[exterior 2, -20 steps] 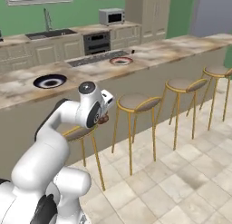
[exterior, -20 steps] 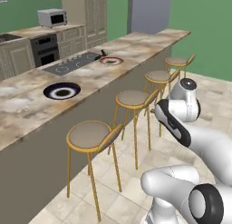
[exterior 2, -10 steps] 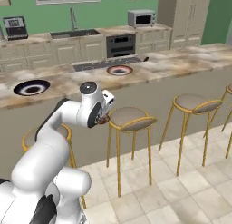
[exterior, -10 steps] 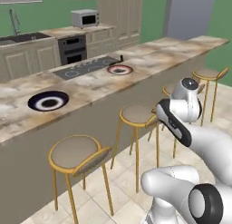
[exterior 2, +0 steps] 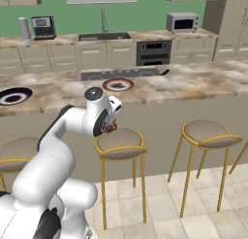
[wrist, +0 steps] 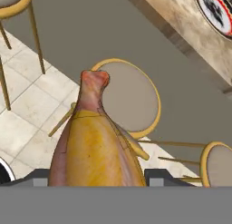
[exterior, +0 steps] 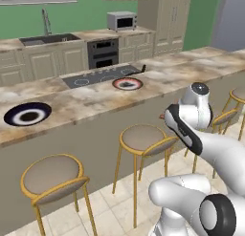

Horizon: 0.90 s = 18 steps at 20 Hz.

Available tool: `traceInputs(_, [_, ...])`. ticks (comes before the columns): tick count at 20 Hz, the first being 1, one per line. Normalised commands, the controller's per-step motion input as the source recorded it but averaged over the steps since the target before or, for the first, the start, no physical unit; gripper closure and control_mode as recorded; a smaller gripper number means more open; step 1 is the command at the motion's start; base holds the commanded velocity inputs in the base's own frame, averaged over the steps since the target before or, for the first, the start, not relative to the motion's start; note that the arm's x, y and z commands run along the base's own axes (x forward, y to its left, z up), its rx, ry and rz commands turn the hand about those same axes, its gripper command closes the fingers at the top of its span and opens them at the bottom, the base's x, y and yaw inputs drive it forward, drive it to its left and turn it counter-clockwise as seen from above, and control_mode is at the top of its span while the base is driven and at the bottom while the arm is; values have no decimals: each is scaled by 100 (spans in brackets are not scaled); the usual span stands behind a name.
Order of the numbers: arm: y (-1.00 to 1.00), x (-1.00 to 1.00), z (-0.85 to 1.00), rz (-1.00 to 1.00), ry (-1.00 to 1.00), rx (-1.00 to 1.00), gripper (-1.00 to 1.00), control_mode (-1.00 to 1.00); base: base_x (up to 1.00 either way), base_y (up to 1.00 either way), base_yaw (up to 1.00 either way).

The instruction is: Take the chicken drumsticks from the pan and place one on each plate on the dining counter.

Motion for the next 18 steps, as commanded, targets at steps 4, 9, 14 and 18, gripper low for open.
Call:
traceInputs(4, [0, 0, 0, 0, 0, 0, 100, 100, 85, -24, 18])
traceInputs(9, [0, 0, 0, 0, 0, 0, 100, 100, 76, -2, 15])
traceInputs(14, [0, 0, 0, 0, 0, 0, 100, 100, 74, -4, 16])
traceInputs(18, [-30, 30, 56, 11, -26, 14, 100, -100, 0, 0, 0])
